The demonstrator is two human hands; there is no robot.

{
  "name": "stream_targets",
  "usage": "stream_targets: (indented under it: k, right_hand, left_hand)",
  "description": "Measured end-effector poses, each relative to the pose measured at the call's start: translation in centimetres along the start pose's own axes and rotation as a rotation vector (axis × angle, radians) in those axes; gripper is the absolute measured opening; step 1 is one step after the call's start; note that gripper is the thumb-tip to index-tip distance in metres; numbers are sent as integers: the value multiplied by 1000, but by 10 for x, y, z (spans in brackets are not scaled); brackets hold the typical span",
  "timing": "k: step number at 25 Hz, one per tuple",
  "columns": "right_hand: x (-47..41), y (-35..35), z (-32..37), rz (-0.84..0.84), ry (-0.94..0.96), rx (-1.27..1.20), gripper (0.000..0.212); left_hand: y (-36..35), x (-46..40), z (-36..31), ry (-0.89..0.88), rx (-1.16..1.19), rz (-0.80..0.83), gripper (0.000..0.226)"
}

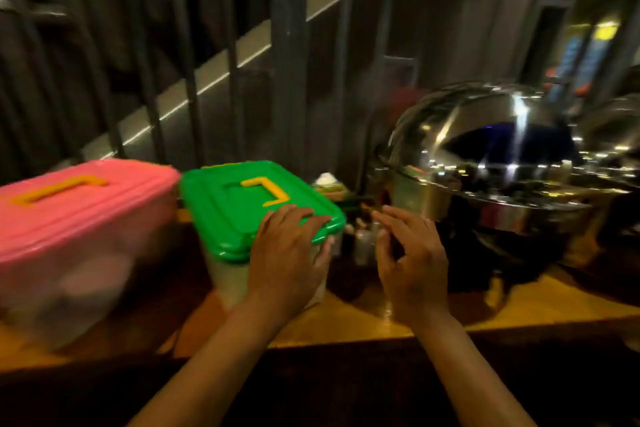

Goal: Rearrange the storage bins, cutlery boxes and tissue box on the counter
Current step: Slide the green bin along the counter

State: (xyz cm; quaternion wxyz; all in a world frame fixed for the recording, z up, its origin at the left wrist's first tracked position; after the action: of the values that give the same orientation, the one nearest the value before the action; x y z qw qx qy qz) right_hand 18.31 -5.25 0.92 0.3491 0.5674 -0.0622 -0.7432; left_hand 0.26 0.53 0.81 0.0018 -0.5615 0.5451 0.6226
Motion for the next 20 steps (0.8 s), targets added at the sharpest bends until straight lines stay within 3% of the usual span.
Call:
stream_targets:
  k: [3, 7, 10, 20]
  right_hand:
    - [-15, -41, 10, 144, 86, -81, 29]
    - [-44, -96, 8, 518, 16, -44, 49]
    - [-45, -105, -9, 690, -67, -51, 65]
    - [0, -89, 48, 542, -62, 146, 81]
  left_hand:
    - [3, 16, 25, 147, -232, 55, 38]
    - [11, 26, 46, 309, -410, 213, 64]
    - [19, 28, 46, 398, -340, 263, 80]
    - [46, 33, 111, 245, -122, 287, 85]
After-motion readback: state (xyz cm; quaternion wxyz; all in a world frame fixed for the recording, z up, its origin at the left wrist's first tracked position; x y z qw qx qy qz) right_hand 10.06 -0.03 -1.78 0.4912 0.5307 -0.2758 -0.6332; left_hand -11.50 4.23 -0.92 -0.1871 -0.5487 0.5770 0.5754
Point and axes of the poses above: each hand's wrist, its own x-axis away from the middle knuckle, its own y-axis out of the back of the hand, z = x × y, the point moved 1 cm from there along -x, towards the middle knuckle, and after that the axes turned 10 degrees about z, right-handed, at the moved point
